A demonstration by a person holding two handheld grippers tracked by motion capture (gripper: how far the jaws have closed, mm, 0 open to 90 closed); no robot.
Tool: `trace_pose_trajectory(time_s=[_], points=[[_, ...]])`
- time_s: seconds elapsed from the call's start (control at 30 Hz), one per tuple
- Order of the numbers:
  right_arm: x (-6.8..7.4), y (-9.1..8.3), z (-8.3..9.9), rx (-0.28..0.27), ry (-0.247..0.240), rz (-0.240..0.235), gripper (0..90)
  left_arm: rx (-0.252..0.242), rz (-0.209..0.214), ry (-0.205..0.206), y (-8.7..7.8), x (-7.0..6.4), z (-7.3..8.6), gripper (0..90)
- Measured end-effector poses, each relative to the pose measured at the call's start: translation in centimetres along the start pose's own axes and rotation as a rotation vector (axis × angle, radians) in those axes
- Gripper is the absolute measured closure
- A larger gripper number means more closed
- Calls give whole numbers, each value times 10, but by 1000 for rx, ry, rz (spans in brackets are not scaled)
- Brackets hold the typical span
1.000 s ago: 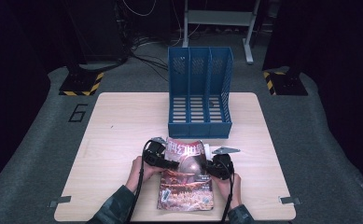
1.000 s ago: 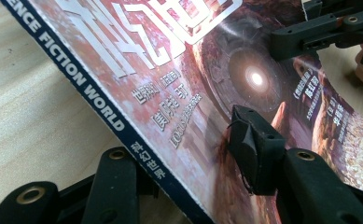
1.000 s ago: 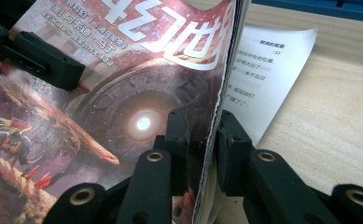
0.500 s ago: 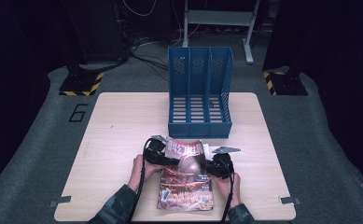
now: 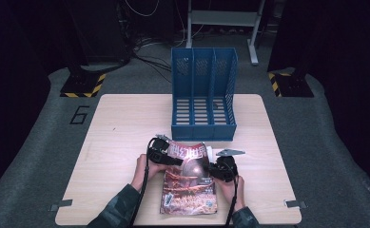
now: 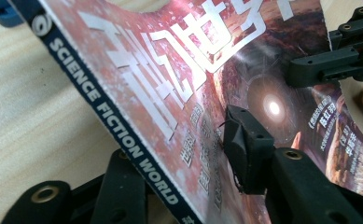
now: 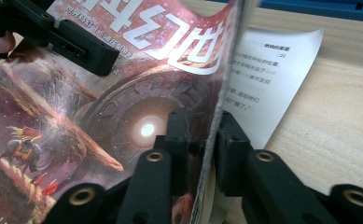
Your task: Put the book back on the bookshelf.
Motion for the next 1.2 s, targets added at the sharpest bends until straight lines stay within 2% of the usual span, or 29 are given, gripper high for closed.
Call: trace_pose_trajectory(time_s=[0.07,0.1,0.13,0.2,0.27,0.3,0.33,0.37,0.43,0.5,0.53,0.63,0.67,0.7,0.77,0.8,0.87,0.9,0.97,1.03,1.07,1.2], points=[[0,0,-1,-4,-6,8,731,-3,-14,6,1,-2,0,655],[0,-2,-1,6,-8,27,685,-2,-29,20,0,-3,-1,663],[0,-2,-1,7,-8,46,678,3,-32,29,-1,-4,-1,671],[0,-4,-1,13,-13,54,668,5,-21,28,0,-5,-1,681],[-2,-6,-1,16,-14,76,655,-3,-42,31,-1,-7,-2,683],[-4,-9,-1,42,-30,130,604,9,-35,41,-2,-7,-2,690],[-4,-9,-1,42,-30,130,604,5,-31,53,-2,-7,-2,690],[-9,-11,1,59,-23,164,578,-4,-45,49,-2,-9,-2,695],[-14,-17,4,56,-11,180,525,-1,-32,60,-3,-10,-2,700],[-17,-20,5,55,-17,186,498,-9,-42,58,-4,-12,-2,703],[-23,-26,7,57,-26,231,412,-11,-42,67,-5,-13,-3,708],[-36,-34,13,45,-17,268,304,-15,-35,75,-7,-14,-3,718],[-36,-34,13,45,-17,268,304,-15,-35,75,-7,-14,-3,722],[-46,-40,18,29,-14,288,271,-15,-37,74,-7,-14,-4,727],[-53,-44,22,29,14,302,212,-12,-36,77,-10,-15,-4,737],[-53,-44,22,29,14,302,212,-12,-36,77,-10,-15,-4,743],[-64,-48,28,13,22,315,189,-14,-36,79,-12,-16,-4,755],[-65,-49,30,10,40,323,188,-27,-39,76,-13,-18,-4,759],[-70,-49,32,7,56,322,182,-24,-38,82,-15,-19,-4,765],[-71,-50,32,-8,64,324,193,-21,-32,80,-17,-19,-4,772],[-71,-50,32,-4,74,325,195,-36,-23,73,-19,-20,-5,777],[-72,-50,32,-8,72,321,213,-38,1,75,-25,-21,-6,797]])
Point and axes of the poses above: each handheld gripper's, and its own axes: y roughly forward along the jaws, z roughly out of its underside, x roughly to its left, the point moved 2 cm from there along y, roughly forward along the jaws, and after that the axes turned 10 degrees about -y, right-handed, at the moved point
